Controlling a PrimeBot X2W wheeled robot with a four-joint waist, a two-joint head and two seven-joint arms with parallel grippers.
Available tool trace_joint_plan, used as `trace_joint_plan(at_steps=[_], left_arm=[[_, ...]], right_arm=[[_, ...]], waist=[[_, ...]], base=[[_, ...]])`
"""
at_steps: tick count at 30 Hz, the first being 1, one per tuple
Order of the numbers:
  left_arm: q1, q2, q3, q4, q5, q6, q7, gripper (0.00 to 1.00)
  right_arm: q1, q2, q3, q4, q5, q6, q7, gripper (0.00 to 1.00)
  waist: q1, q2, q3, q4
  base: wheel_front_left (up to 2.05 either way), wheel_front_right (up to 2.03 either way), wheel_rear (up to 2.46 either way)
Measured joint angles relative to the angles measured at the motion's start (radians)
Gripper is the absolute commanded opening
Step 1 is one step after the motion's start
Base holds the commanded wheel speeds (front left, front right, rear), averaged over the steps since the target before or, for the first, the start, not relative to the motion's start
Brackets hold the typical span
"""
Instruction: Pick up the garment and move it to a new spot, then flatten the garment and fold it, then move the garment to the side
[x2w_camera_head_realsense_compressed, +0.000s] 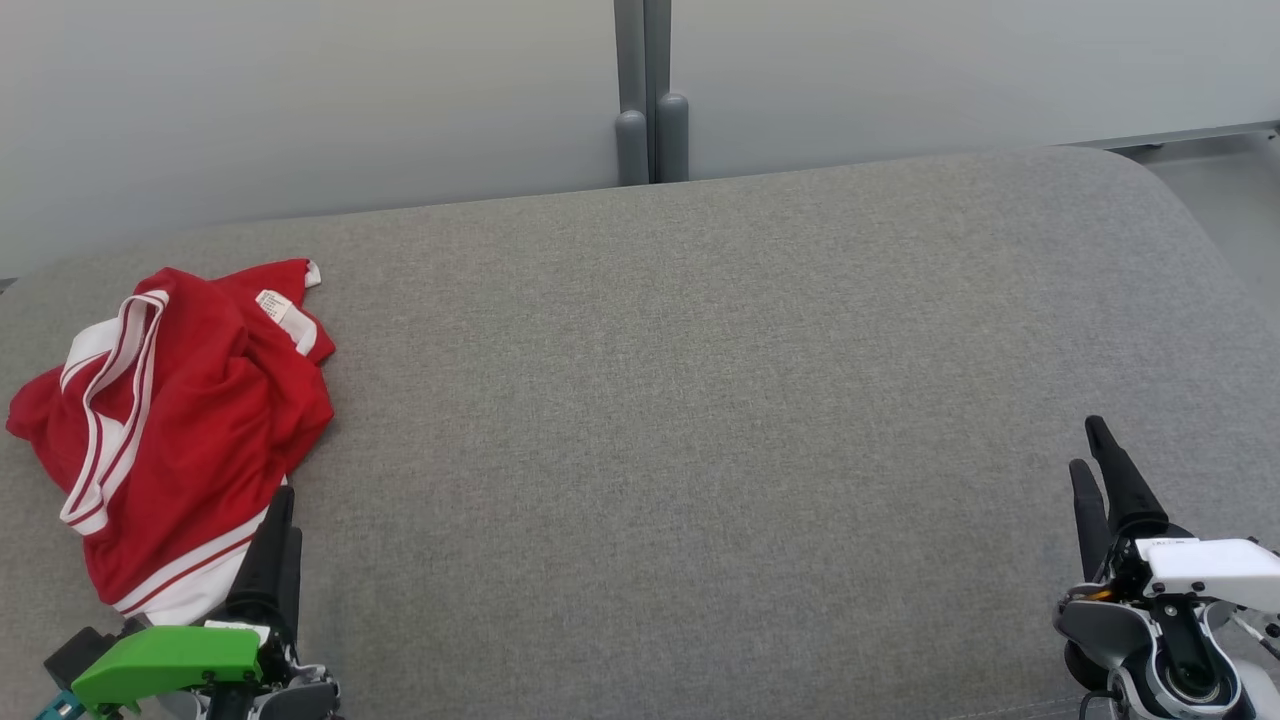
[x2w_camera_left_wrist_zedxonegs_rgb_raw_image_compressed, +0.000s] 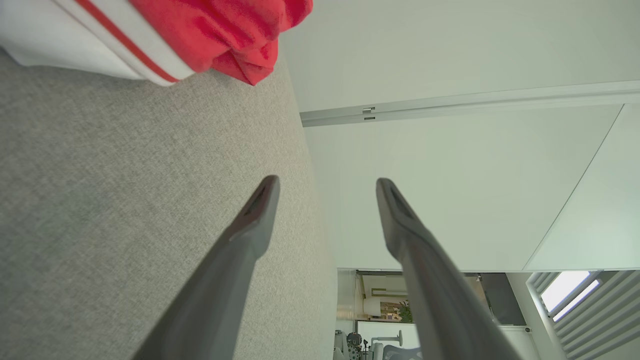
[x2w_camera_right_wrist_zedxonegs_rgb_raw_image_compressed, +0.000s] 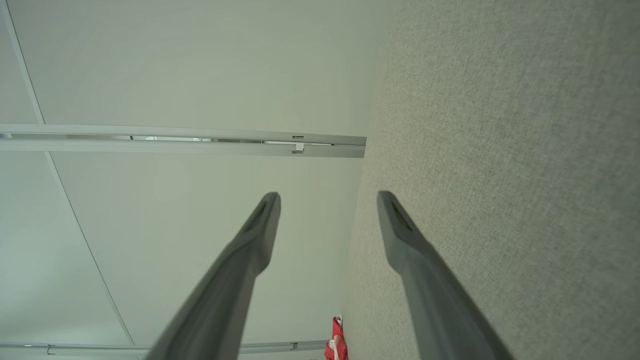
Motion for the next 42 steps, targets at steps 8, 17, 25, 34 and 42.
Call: trace_joint_plan(at_steps=[8, 17, 25, 34, 42], left_arm=[[0.0, 0.022, -0.039, -0.004, 0.088, 0.0, -0.043, 1.0], [-0.001, 0.049, -0.088, 0.002, 0.217, 0.0, -0.078, 1.0], [-0.004, 0.066, -0.118, 0.006, 0.342, 0.013, -0.106, 1.0], [-0.025, 0.086, -0.128, -0.013, 0.486, 0.036, -0.132, 1.0], [-0.028, 0.088, -0.148, -0.019, 0.602, 0.043, -0.164, 1.0]], right_arm=[[0.0, -0.032, 0.036, -0.011, -0.129, -0.001, -0.028, 1.0], [0.0, -0.057, 0.075, -0.046, -0.3, -0.021, -0.054, 1.0], [0.0, -0.071, 0.119, -0.059, -0.435, -0.045, -0.083, 1.0], [0.0, -0.09, 0.168, -0.064, -0.569, -0.058, -0.115, 1.0], [-0.001, -0.111, 0.204, -0.065, -0.692, -0.063, -0.142, 1.0]], waist=[[0.0, 0.0, 0.0, 0.0], [0.0, 0.0, -0.002, 0.0], [0.0, 0.0, -0.003, 0.003], [0.0, 0.0, -0.004, 0.004], [0.0, 0.0, -0.003, 0.004]], base=[[0.0, 0.0, 0.0], [0.0, 0.0, 0.0], [0.0, 0.0, 0.0], [0.0, 0.0, 0.0], [0.0, 0.0, 0.0]])
